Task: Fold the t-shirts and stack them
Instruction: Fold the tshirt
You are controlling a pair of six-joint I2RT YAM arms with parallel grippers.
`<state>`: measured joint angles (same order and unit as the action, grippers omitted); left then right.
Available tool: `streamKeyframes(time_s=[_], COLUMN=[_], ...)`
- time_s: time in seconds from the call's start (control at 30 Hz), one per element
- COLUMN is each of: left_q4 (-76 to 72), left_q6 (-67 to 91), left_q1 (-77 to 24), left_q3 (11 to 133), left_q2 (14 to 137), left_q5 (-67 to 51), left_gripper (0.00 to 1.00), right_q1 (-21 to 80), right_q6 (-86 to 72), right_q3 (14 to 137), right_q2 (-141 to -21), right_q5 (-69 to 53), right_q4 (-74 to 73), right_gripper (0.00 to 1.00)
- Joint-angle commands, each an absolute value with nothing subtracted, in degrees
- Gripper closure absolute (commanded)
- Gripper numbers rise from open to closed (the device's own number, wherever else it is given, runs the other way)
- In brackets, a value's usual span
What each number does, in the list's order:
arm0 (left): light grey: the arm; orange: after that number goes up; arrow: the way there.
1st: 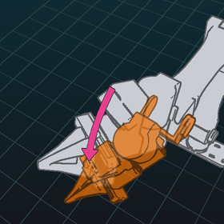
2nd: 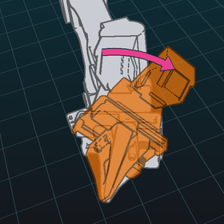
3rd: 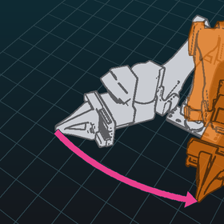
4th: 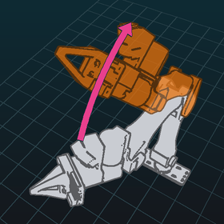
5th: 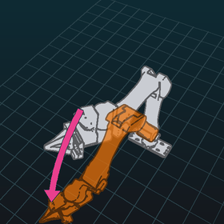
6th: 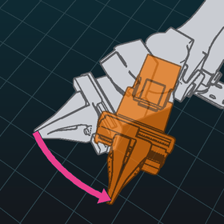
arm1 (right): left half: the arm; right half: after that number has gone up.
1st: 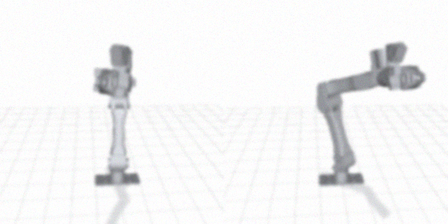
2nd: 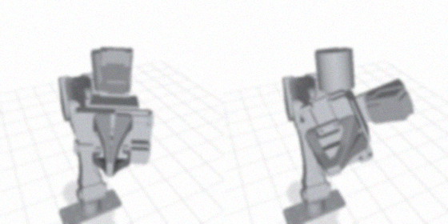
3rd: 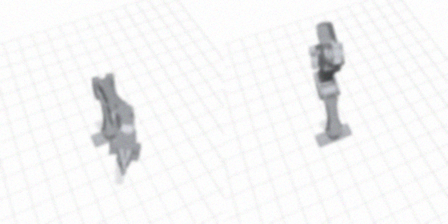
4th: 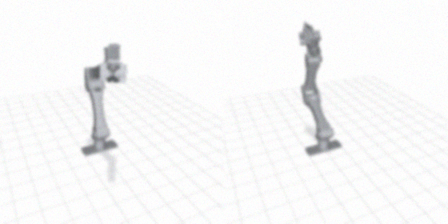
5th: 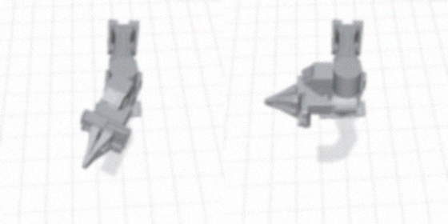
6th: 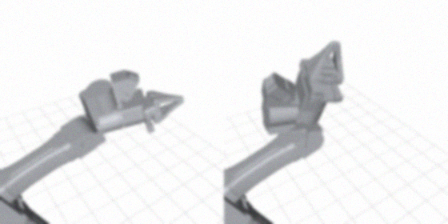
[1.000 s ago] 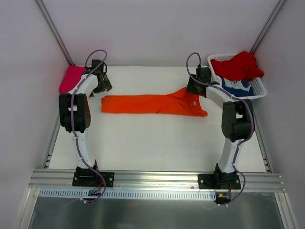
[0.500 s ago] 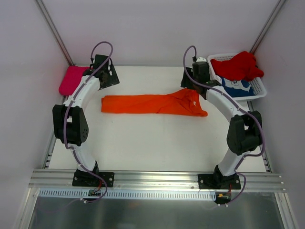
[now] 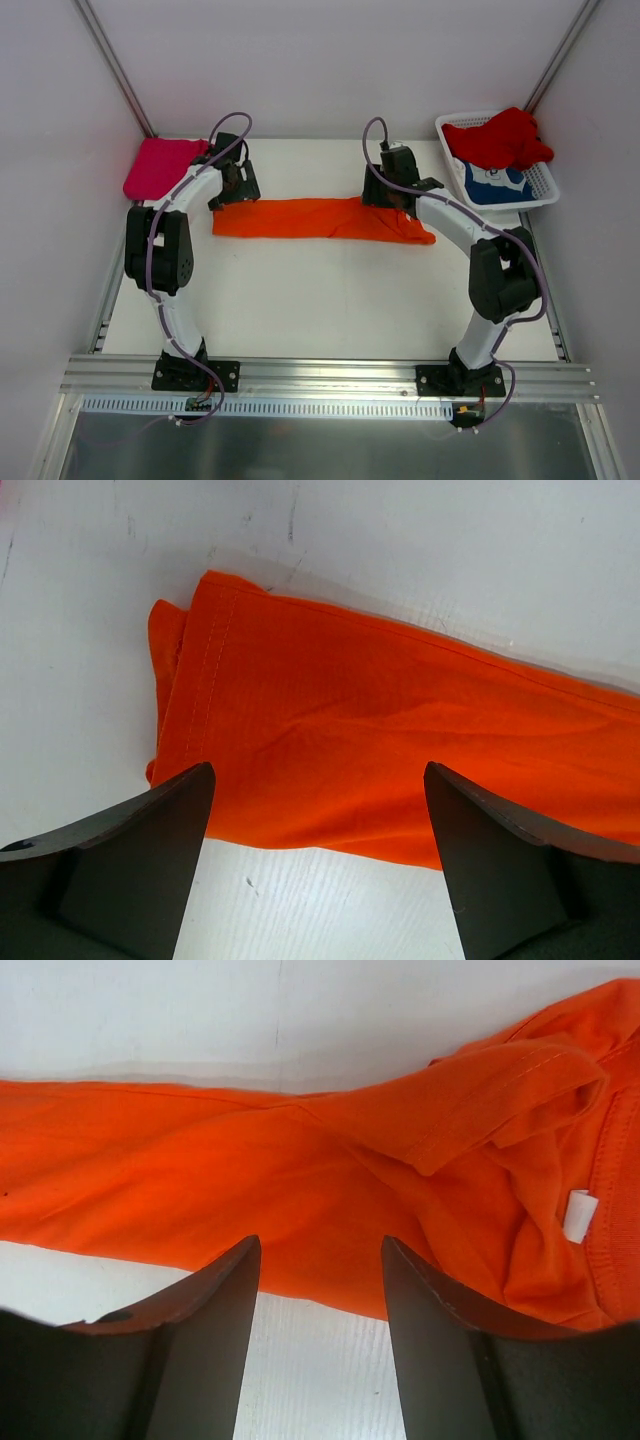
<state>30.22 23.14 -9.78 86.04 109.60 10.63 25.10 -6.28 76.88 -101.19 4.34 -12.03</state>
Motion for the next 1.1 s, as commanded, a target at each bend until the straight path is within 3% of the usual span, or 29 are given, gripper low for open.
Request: streamKeyframes(time_s=[0.0,0.47,0.8,1.07], left_q4=[30.41,30.41,30.59,30.67], left_q6=[23.38,23.47,21.97,21.88], left_q1=[-10.02,-10.02,-9.93,-9.58], left_q3=[85.61,85.51,86.66,87.01], left_q2=[110.12,115.13,116.37,118.21], left_q5=[9.06,7.91,9.75,8.79], left_gripper=[0.13,0.13,0.13,0.13], right_q1=[25.22,25.31,26.81,26.72], right_q6=[-9.31,-17.67,-2.31,2.72], right_q3=[76.64,68.64,84.72,89.11], right_q2=[-102.74,-104.85,-112.41,-114.16], right_q5=[1.33,-6.32,7.2,9.05], right_q4=[-12.3,-7.12,-28.45,-33.73], right_gripper=[0.45,0.45,0.43,0.42])
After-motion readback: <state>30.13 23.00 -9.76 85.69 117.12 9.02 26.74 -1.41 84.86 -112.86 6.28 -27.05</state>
